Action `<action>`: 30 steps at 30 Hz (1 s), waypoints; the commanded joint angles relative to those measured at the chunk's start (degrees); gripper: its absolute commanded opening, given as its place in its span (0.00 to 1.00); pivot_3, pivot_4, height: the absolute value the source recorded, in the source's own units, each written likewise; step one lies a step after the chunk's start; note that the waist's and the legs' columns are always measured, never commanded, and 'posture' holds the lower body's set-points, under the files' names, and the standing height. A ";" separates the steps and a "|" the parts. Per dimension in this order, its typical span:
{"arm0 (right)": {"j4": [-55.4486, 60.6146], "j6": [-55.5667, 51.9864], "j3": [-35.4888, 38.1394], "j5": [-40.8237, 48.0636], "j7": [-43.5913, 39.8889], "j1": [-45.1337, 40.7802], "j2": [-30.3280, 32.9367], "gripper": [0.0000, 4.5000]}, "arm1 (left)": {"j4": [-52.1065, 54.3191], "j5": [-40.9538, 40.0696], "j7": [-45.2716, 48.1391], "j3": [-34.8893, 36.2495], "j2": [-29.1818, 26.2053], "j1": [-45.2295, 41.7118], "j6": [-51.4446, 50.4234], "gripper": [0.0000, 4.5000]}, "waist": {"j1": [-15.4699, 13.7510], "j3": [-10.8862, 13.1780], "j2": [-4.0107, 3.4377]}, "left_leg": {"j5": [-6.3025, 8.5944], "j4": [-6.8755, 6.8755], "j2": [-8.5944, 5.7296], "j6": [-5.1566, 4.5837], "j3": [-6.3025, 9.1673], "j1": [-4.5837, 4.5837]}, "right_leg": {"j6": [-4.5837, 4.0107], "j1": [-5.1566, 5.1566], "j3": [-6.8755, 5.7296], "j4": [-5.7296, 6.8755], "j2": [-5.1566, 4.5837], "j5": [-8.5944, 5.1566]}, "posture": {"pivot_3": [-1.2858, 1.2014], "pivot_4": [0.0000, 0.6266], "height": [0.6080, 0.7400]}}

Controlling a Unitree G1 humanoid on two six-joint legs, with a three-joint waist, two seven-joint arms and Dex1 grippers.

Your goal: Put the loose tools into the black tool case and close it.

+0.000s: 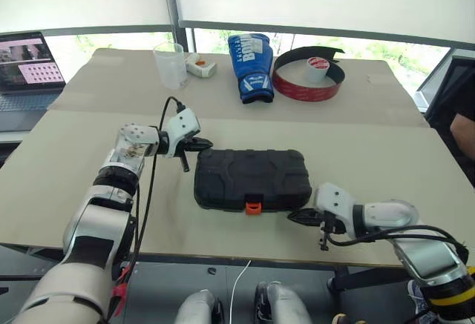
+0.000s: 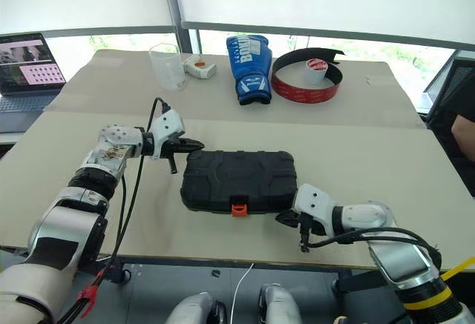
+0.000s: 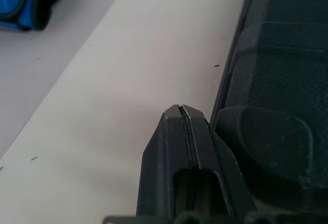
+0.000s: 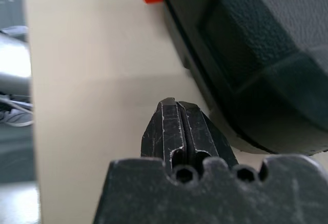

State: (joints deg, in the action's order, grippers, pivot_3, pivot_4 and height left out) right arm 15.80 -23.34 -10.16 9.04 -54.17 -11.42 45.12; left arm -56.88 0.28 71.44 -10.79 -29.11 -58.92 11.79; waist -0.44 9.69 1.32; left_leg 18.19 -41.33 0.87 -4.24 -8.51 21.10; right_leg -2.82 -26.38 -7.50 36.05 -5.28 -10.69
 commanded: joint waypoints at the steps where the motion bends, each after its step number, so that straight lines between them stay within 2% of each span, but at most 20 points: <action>1: -4.68 2.65 3.25 -3.40 6.21 -4.77 -1.85 0.00 | 6.92 -0.98 12.37 -2.53 -1.82 3.24 -0.14 0.00 | 0.33 0.00 0.00 | 0.00 -0.04 0.00 0.00 -0.01 0.00 | 0.00 -0.01 0.03 0.02 -0.02 0.00 | 0.52 0.24 0.90; 3: -8.28 3.10 4.86 -4.09 8.51 -6.85 -2.63 0.00 | 14.13 -1.65 17.28 -3.73 -4.54 7.57 -1.66 0.00 | 0.73 -0.01 -0.02 | 0.00 -0.17 0.00 0.00 -0.01 -0.01 | 0.04 0.00 0.11 0.08 -0.07 0.02 | 0.52 0.24 0.90; 6: -8.62 2.79 6.73 -2.47 7.44 -6.75 -2.02 0.00 | 22.27 -3.25 18.11 -2.58 -6.75 11.78 -4.62 0.00 | 1.02 -0.02 -0.03 | 0.00 -0.19 0.01 0.00 0.03 -0.02 | 0.03 -0.01 0.18 0.16 -0.09 0.02 | 0.52 0.24 0.90; 9: -4.46 0.78 9.46 1.72 3.56 -3.93 -0.35 0.00 | 25.79 -5.82 15.55 0.66 -7.43 11.27 -10.61 0.00 | 0.44 -0.02 -0.05 | 0.00 -0.18 0.05 0.00 0.14 0.00 | -0.04 -0.01 0.10 0.17 -0.07 -0.01 | 0.52 0.24 0.90; 11: -0.35 -1.76 11.79 5.45 1.52 -1.54 0.66 0.00 | 28.74 -9.59 16.08 2.54 -7.55 9.26 -18.69 0.00 | 0.30 -0.02 -0.05 | 0.00 -0.21 0.06 -0.01 0.19 0.07 | -0.03 -0.01 0.02 0.16 -0.04 0.00 | 0.52 0.24 0.90; 13: 2.92 -3.31 12.82 7.15 0.74 0.94 1.43 0.00 | 32.97 -12.77 17.57 2.99 -7.64 7.82 -25.39 0.00 | 0.15 -0.02 -0.04 | 0.01 -0.29 0.06 -0.03 0.23 0.13 | -0.01 -0.01 0.00 0.17 -0.04 0.00 | 0.52 0.24 0.90; 15: 5.03 -4.33 12.41 7.53 1.26 2.97 1.25 0.00 | 36.89 -13.23 18.35 1.49 -7.07 7.74 -27.20 0.00 | -0.03 -0.02 -0.04 | 0.03 -0.34 0.05 -0.07 0.26 0.16 | 0.02 0.01 -0.02 0.14 -0.04 0.01 | 0.52 0.24 0.90; 20: 7.38 -5.32 10.41 6.39 4.15 4.84 -1.11 0.00 | 39.62 -10.46 16.75 -3.67 -2.39 8.40 -24.31 0.00 | -0.21 -0.03 -0.06 | 0.08 -0.35 0.04 -0.14 0.24 0.04 | 0.04 0.10 0.08 0.15 -0.04 0.00 | 0.52 0.24 0.90; 26: 10.89 -6.55 9.58 6.45 5.00 6.97 -1.59 0.00 | 31.81 -3.07 11.94 -10.19 4.18 7.87 -14.17 0.00 | -0.22 -0.03 -0.05 | 0.07 -0.37 0.04 -0.15 0.22 0.06 | 0.03 0.08 0.09 0.15 0.00 0.01 | 0.52 0.24 0.90; 30: 12.30 -6.92 10.10 6.51 5.24 8.63 -1.28 0.00 | 26.15 2.95 9.79 -14.51 4.56 8.56 -5.43 0.00 | -0.25 -0.12 -0.04 | 0.08 -0.37 0.04 -0.15 0.24 0.00 | 0.03 0.14 0.10 0.14 -0.03 0.01 | 0.52 0.24 0.90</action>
State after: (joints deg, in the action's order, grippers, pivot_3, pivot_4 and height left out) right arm 25.73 -30.18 -1.33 14.82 -49.42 -2.96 43.10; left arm -27.13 -2.69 82.15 -21.42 -23.56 -51.65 2.48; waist -0.70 9.58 1.28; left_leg 18.28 -41.70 0.91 -4.40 -8.28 21.07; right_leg -2.79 -26.22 -7.38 36.19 -5.31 -10.68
